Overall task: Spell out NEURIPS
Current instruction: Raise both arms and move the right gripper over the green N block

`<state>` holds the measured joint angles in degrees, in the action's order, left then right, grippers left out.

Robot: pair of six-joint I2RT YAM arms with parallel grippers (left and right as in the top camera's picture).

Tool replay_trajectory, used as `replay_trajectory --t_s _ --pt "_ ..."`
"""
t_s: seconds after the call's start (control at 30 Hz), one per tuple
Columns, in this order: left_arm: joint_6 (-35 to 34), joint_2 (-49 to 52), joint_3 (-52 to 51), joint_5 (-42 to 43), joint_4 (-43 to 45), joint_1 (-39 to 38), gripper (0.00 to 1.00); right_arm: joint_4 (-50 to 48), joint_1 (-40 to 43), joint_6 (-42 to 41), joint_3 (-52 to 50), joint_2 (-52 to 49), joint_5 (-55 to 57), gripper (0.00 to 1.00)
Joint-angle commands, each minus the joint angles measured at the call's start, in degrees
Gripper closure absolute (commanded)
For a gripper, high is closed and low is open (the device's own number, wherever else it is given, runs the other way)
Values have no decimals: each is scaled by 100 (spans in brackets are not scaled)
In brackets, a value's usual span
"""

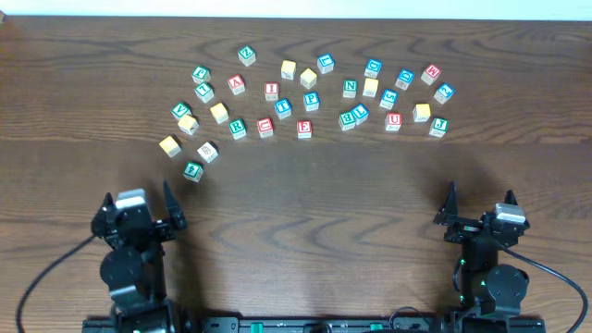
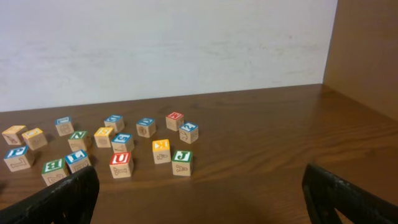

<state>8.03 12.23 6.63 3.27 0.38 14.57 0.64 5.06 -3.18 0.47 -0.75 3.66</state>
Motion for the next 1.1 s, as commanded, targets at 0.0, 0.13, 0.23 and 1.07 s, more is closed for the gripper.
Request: replay_trajectory --t_s 0.0,0.13,0.23,1.07 --pt "116 673 693 -2 55 15 2 -2 20 76 236 9 24 1" --pt "116 1469 1296 85 0 13 2 2 20 74 354 -9 20 1" --pt "114 1943 1709 87 -68 13 2 31 20 76 450 -90 -11 1" --pt "48 4044 5174 981 -3182 13 2 2332 20 157 4892 -4833 -1661 1"
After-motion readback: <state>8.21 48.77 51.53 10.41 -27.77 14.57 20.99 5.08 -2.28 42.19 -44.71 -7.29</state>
